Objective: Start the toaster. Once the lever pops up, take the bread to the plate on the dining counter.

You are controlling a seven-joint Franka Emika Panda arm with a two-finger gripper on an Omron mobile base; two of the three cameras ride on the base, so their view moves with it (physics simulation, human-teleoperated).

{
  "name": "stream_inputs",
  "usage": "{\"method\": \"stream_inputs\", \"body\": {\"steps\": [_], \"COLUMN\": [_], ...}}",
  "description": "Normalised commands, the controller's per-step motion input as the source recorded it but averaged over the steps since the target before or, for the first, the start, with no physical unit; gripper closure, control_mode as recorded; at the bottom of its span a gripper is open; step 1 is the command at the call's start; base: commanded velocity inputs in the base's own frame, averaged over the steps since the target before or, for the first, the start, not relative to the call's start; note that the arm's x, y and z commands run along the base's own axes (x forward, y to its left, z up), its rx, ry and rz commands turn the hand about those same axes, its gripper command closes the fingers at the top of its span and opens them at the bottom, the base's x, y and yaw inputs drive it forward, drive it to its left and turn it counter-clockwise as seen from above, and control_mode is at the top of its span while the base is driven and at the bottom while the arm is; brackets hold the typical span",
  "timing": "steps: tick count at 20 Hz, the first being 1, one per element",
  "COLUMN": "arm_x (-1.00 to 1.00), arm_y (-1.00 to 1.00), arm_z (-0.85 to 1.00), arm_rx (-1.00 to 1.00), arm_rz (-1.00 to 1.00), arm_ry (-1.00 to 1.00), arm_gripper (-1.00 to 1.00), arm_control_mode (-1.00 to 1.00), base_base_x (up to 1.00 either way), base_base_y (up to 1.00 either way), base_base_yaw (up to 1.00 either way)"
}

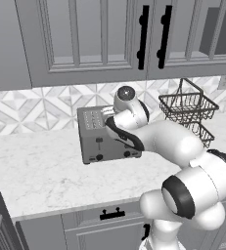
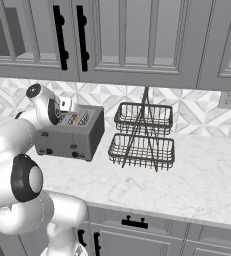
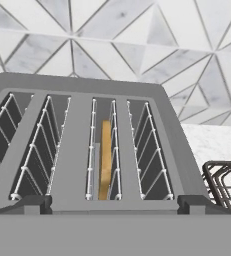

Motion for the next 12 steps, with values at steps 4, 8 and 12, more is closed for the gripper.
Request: {"method": "stream_inputs", "body": {"steps": [4,8,12], "arm_x": [0.0,0.0,0.0], "arm_y": [0.0,0.0,0.0], "arm_z": [0.0,0.0,0.0], "arm_rx": [0.0,0.0,0.0], "arm_rz": [0.0,0.0,0.0], "arm_ry": [0.0,0.0,0.0], "arm_gripper": [-1.0,-1.0,-1.0], "arm_control_mode": [-1.0,-1.0,-1.0], "base_base_x": [0.0,0.0,0.0], "base_base_y": [0.0,0.0,0.0], "base_base_yaw": [0.0,0.0,0.0]}}
